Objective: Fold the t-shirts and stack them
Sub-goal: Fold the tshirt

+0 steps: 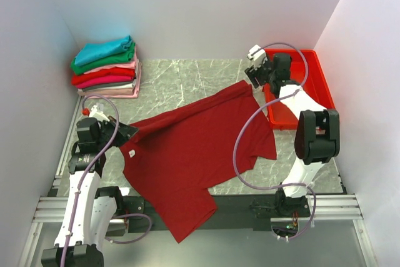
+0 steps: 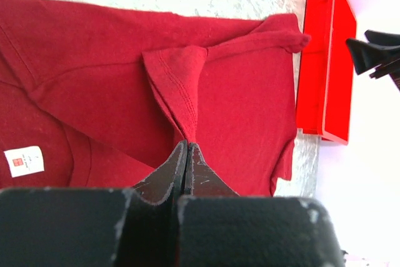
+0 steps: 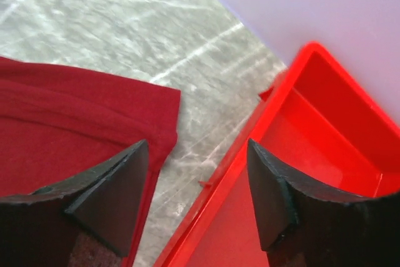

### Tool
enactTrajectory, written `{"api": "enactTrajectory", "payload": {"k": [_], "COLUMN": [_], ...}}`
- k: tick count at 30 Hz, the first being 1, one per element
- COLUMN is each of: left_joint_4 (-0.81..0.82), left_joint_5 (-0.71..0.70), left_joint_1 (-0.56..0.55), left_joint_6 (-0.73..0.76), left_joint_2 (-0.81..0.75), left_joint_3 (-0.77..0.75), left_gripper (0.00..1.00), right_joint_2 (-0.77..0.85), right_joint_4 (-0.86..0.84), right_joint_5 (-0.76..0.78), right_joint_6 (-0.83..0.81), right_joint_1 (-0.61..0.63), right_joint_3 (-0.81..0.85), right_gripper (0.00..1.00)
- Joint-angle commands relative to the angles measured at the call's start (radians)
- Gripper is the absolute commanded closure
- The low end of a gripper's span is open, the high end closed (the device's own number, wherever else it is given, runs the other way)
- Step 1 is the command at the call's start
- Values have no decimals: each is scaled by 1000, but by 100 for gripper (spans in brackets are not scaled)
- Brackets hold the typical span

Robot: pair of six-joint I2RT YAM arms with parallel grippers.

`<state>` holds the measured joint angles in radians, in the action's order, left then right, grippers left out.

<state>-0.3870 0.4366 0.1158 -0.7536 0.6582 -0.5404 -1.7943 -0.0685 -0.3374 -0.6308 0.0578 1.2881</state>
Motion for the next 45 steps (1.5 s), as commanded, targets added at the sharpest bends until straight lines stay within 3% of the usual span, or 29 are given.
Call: {"api": "enactTrajectory", "payload": {"k": [1, 4, 7, 20, 24, 25, 28, 29, 32, 37, 41, 45], "left_joint_4": [-7, -15, -33, -145, -184, -199, -271, -298, -317, -219, -122, -58], "left_joint_5": [53, 66, 74, 77, 131, 132, 125, 119, 80, -2, -48, -76], "left_joint_1": [-2, -2, -2, -24, -102, -110, -174, -180, -188, -191, -196, -243], "left_joint_6": [-6, -9, -9, -4, 37, 52, 88, 94, 123, 204, 276, 322], "left_joint_2": [4, 3, 18, 110, 190, 202, 210, 187, 135, 214, 514, 705], "left_joint_3": [-6, -1, -3, -12, -16, -20, -49, -75, -154, -246, -309, -391], "left_gripper": [99, 99, 99, 99, 99, 98, 73, 55, 35, 30, 34, 38], "right_joint_2": [44, 23, 9, 39, 53, 58, 82, 98, 116, 95, 59, 79], "right_joint_4": [129, 345, 413, 417, 423, 421, 429, 430, 440, 530, 624, 644], "right_joint_5": [-121, -211, -265, -302, -321, -325, -342, -345, -353, -380, -428, -434], "right_joint_6": [-68, -159, -178, -162, -152, -149, -142, -142, -147, -155, -144, -129], "right_joint_1": [-4, -3, -3, -3, -3, -3, -4, -3, -3, -3, -3, -3], "right_joint_3": [53, 112, 148, 103, 100, 93, 74, 67, 45, 82, 135, 114], "right_gripper": [28, 27, 28, 28, 28, 28, 28, 28, 28, 28, 28, 28]}}
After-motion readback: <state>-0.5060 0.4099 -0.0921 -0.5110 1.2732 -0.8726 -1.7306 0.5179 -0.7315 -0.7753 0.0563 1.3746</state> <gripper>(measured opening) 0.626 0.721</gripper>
